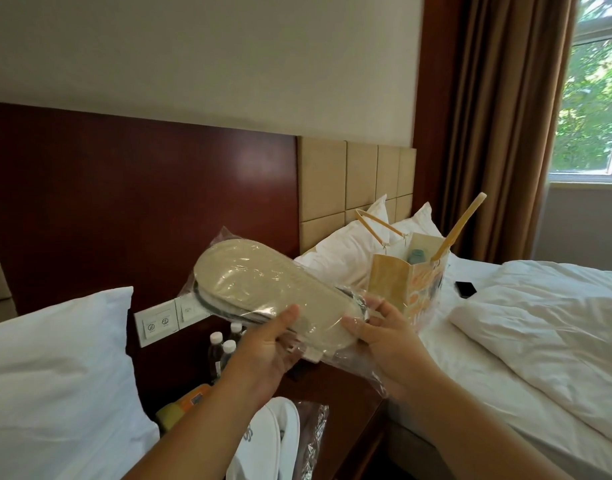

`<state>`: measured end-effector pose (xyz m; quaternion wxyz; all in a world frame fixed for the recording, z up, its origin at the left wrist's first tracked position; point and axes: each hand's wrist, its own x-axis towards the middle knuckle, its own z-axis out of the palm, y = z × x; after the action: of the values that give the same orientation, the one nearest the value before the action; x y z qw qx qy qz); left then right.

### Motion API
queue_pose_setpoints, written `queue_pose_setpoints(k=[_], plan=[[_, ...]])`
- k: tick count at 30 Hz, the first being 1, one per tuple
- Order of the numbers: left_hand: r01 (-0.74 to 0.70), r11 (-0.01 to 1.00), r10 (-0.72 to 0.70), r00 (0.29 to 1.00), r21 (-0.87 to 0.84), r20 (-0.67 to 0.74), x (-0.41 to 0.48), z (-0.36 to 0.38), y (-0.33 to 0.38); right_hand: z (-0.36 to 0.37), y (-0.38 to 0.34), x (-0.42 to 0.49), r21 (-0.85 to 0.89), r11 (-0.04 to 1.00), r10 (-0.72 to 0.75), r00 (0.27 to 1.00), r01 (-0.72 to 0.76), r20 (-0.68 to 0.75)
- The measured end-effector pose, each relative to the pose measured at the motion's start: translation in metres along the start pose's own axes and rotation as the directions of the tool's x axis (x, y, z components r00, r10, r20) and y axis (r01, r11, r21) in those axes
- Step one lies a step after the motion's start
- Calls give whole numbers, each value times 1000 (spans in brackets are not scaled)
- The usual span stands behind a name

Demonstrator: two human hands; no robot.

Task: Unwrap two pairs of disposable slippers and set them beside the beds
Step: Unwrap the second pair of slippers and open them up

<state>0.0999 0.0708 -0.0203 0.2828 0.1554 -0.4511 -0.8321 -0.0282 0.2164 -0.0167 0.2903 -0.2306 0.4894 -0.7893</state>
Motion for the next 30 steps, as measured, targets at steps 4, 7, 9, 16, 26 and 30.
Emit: queue_pose_setpoints(k=[4,7,9,16,26,30], plan=[[-139,978,112,980,-158,-165,8,-15,9,-10,4,1,-168,986,4,998,-15,-68],[-158,976,136,980,-152,-143,7,-13,7,-8,7,-1,-211,977,-9,999,1,-39],[-165,975,145,980,-149,-140,8,-10,7,-7,8,-1,-180,983,30,999,-27,18],[-141,958,98,979,-249,-179,18,-18,27,-25,2,-1,-171,981,96,995,-94,2],[-119,976,105,991,-180,-84,29,-11,35,-23,-12,-5,-374,922,129,990,-97,61],[-110,982,101,993,-156,-65,35,-20,43,-32,-23,-8,-417,901,183,977,-122,108]])
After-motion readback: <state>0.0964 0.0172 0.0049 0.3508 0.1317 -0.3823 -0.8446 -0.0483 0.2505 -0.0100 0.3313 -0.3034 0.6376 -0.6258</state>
